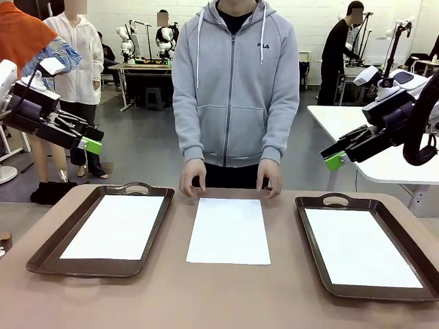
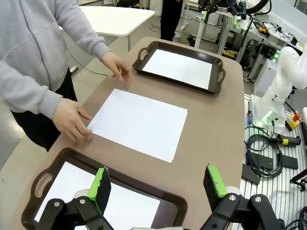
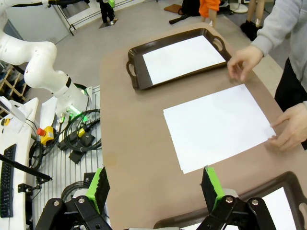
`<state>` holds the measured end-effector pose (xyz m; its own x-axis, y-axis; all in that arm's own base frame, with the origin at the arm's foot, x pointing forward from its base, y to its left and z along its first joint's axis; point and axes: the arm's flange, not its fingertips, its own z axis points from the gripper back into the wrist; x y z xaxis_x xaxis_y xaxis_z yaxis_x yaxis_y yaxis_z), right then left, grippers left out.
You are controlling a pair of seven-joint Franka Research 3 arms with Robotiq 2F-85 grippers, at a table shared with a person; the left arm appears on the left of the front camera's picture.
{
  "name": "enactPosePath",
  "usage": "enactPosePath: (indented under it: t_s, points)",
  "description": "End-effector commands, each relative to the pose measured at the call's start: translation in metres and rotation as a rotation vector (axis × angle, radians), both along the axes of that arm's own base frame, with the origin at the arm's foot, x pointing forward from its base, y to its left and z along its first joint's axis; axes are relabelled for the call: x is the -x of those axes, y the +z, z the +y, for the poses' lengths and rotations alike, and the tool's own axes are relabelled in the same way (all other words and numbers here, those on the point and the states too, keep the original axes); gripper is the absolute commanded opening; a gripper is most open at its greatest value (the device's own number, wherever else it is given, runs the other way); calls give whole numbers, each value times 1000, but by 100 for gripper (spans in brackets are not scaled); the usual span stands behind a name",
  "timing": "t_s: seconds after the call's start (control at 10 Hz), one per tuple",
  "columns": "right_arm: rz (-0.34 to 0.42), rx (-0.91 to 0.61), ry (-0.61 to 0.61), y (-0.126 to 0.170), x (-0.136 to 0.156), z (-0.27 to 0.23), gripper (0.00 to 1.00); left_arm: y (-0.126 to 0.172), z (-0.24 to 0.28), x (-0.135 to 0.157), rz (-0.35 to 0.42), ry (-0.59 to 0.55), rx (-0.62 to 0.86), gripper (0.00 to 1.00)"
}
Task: Sort the A4 documents.
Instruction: Receive the A4 Paper.
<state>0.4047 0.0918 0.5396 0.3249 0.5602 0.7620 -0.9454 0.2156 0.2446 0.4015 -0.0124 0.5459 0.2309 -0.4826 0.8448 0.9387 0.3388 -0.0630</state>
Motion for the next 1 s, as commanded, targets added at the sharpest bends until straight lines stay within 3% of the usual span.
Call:
enactPosePath:
  t_s: [0.0, 0.9]
  points:
    - [-5, 1, 5, -1, 1, 0, 100, 1, 0, 1, -6, -7, 3, 100]
    - [-5, 1, 5, -1, 1, 0, 100, 1, 0, 1, -6, -7, 3, 100]
